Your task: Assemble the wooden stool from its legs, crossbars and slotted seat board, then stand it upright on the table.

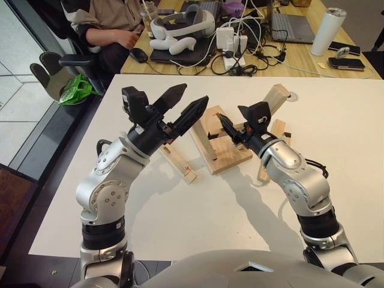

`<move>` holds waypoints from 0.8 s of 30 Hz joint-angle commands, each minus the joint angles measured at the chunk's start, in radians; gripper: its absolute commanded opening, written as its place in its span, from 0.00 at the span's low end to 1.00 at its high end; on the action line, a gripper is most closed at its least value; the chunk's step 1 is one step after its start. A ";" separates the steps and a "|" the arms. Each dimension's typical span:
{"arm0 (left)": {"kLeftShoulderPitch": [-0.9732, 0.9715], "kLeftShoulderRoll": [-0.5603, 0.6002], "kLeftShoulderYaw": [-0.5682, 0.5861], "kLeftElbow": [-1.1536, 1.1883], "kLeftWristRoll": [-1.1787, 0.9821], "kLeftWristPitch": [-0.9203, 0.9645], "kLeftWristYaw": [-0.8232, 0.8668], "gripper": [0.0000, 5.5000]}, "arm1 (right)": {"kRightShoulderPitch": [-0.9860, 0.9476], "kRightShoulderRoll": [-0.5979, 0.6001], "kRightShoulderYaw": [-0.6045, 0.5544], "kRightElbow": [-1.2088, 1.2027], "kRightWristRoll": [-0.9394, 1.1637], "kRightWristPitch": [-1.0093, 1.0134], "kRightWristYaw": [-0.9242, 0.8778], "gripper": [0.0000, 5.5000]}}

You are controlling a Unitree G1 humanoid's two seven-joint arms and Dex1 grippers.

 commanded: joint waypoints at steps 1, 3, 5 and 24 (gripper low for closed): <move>-0.009 0.007 -0.024 -0.004 0.010 0.011 0.004 0.77 | -0.012 0.013 -0.013 0.099 -0.059 0.000 0.003 0.58; -0.003 0.007 -0.035 -0.011 0.012 0.012 0.003 0.77 | -0.022 0.020 -0.017 0.124 -0.079 -0.015 0.012 0.58; -0.001 0.010 -0.043 -0.016 0.010 0.014 -0.001 0.77 | -0.021 0.026 -0.019 0.138 -0.093 -0.026 0.017 0.58; 0.008 0.010 -0.137 -0.073 -0.001 0.051 -0.005 0.77 | -0.146 0.162 -0.016 0.442 -0.209 -0.161 0.080 0.58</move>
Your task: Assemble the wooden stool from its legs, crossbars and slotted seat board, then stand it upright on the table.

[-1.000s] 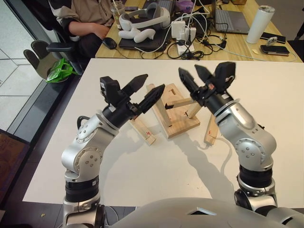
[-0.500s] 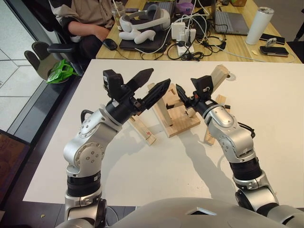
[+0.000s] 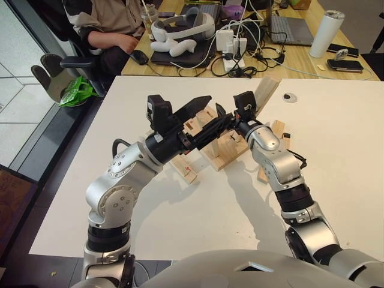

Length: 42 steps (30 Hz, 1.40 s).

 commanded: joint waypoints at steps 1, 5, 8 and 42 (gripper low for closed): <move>-0.017 0.006 -0.012 0.007 0.025 0.003 0.008 0.77 | 0.019 0.013 -0.003 -0.002 0.001 0.014 0.041 0.58; -0.054 -0.009 0.034 0.057 0.048 -0.013 0.067 0.77 | -0.030 0.018 -0.076 -0.178 0.105 0.014 0.118 0.58; -0.074 -0.023 0.063 0.094 0.085 -0.025 0.129 0.77 | -0.081 0.011 -0.143 -0.275 0.179 0.084 0.135 0.58; -0.291 -0.202 0.131 0.511 0.475 0.014 0.604 0.77 | -0.295 0.022 -0.486 -0.297 0.446 0.178 0.055 0.58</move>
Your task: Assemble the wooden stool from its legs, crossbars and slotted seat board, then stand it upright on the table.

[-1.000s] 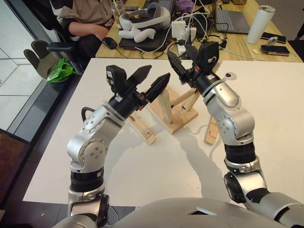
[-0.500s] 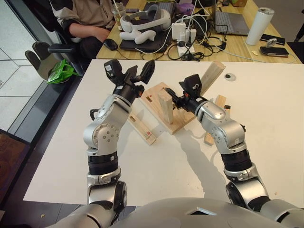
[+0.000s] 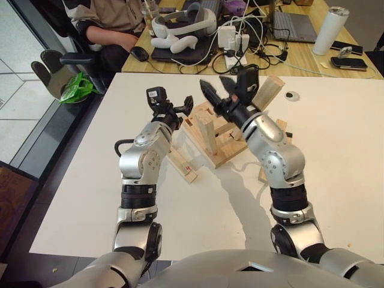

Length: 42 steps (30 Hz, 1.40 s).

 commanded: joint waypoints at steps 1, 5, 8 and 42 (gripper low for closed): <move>0.001 -0.001 0.054 -0.046 0.042 -0.028 0.049 0.77 | -0.229 -0.163 -0.286 -0.016 0.173 0.039 -0.050 0.58; 0.041 0.018 0.063 -0.150 0.118 -0.038 0.091 0.77 | -0.220 -0.367 -0.454 0.071 0.183 0.027 -0.050 0.58; 0.038 0.014 0.071 -0.195 0.138 -0.017 0.099 0.77 | -0.101 -0.436 -0.475 0.162 0.100 -0.008 -0.061 0.58; 0.031 0.143 0.196 -0.342 0.105 0.029 -0.109 0.55 | 0.131 -0.296 -0.230 -0.216 0.236 0.101 0.058 0.31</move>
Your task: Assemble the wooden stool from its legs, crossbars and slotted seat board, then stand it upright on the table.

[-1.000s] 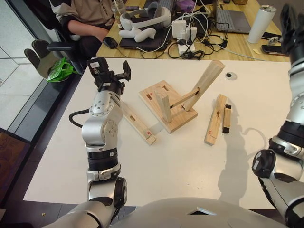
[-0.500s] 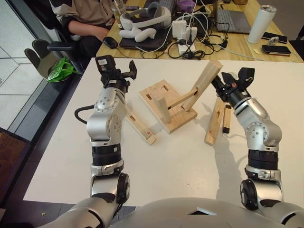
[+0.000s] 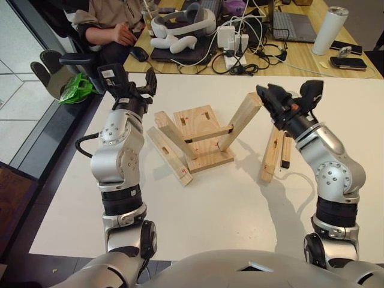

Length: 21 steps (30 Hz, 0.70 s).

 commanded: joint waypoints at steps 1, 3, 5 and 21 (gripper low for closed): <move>-0.040 0.107 0.071 -0.096 -0.052 0.080 -0.045 0.52 | -0.119 -0.022 -0.064 -0.046 0.044 0.006 -0.064 0.27; -0.118 0.162 0.114 -0.136 -0.110 0.149 -0.059 0.45 | -0.186 -0.026 -0.070 -0.053 0.067 0.023 -0.091 0.20; -0.230 0.208 0.142 -0.180 -0.235 0.284 -0.084 0.39 | -0.289 -0.018 -0.028 -0.016 0.063 0.045 -0.109 0.13; -0.340 0.269 0.223 -0.312 -0.801 0.603 -0.076 0.39 | -0.485 -0.013 0.054 -0.036 0.073 0.262 -0.173 0.13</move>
